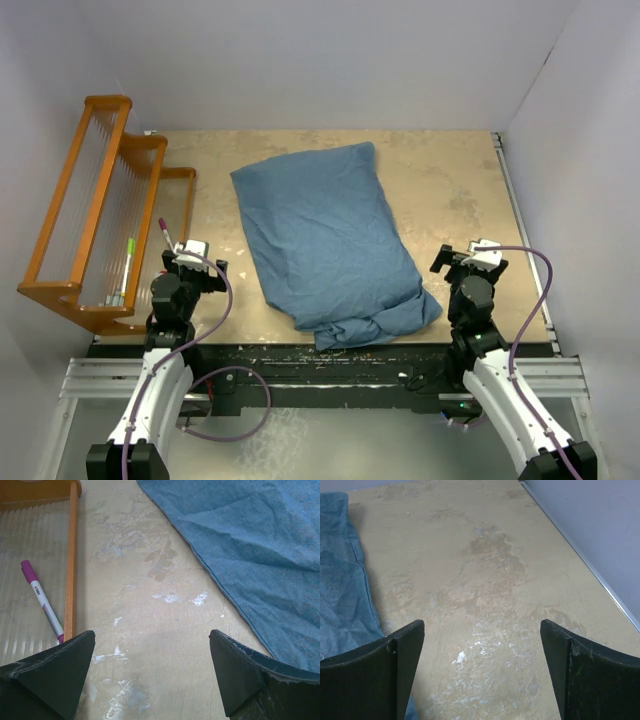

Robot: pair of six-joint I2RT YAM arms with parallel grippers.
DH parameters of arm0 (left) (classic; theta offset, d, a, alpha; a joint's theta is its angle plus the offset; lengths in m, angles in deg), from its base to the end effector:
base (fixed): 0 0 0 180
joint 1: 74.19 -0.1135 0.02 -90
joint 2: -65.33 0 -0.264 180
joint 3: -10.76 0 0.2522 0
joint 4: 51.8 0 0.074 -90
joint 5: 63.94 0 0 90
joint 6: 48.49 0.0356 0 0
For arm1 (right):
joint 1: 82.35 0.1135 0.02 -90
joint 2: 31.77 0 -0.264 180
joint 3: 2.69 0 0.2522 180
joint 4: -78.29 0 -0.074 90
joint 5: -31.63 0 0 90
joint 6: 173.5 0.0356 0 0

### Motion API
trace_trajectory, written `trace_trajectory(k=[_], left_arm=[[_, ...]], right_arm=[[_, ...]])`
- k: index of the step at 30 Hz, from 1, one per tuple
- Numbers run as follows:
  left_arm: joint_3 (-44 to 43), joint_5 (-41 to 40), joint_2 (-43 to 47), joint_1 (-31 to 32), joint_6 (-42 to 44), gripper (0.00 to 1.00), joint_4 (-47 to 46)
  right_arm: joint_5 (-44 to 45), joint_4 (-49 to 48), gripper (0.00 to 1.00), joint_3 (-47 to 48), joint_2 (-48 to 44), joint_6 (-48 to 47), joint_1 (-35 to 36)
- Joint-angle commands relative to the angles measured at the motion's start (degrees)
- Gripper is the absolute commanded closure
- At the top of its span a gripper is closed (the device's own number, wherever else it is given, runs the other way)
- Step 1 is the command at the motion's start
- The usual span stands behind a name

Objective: Remove the pillowcase from the pillow

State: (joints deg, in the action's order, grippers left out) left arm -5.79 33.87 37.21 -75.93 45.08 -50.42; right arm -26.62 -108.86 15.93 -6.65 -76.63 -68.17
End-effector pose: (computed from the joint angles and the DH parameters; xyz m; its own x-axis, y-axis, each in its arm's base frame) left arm 0.1408 -0.0006 0.1629 -0.2172 0.0551 -0.9746 0.1160 0.9928 0.0303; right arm 0.1363 0.0151 0.1982 0.0470 0.1168 -0.9920 0.2984 0.9462 0.1255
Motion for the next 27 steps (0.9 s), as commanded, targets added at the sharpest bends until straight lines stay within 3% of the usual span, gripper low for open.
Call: trace_trajectory(k=[1,9,11,15,17,20,23,25,27], left_arm=[[-0.73,-0.35,0.45,0.31,-0.73,0.01,-2.02],[-0.86,-0.3,-0.14,0.29,-0.76,0.01,-2.22],[-2.89,-0.59,0.19,0.33,-0.95,0.01,-0.79],[-18.05,2.64,-7.84,0.33,1.77,0.01,10.34],[-28.62,6.76,-14.36,0.33,5.04,0.01,19.07],[-45.99,18.7,-23.78,0.35,14.15,0.01,37.26],[-59.12,30.47,-30.98,0.33,24.49,0.01,54.05],[-63.33,35.83,-32.84,0.39,28.24,0.01,59.81],[-65.62,40.75,-33.74,1.27,32.55,0.01,64.51]], right_arm=[[-0.36,-3.03,0.0,0.9,0.17,-0.81,-0.15],[0.13,-3.17,0.0,0.89,0.37,-0.77,-0.19],[8.97,-4.41,0.0,1.53,1.16,0.41,-0.13],[9.88,4.65,0.0,11.55,6.67,2.3,-0.11],[12.65,11.51,0.0,18.6,8.62,12.34,-0.11],[14.43,25.83,0.0,29.78,10.91,34.94,-0.13],[-1.97,27.92,0.0,35.24,10.16,24.66,-0.2],[-13.62,23.89,0.0,33.53,9.7,19.69,-0.11],[-22.49,23.77,0.0,32.01,10.59,20.78,0.04]])
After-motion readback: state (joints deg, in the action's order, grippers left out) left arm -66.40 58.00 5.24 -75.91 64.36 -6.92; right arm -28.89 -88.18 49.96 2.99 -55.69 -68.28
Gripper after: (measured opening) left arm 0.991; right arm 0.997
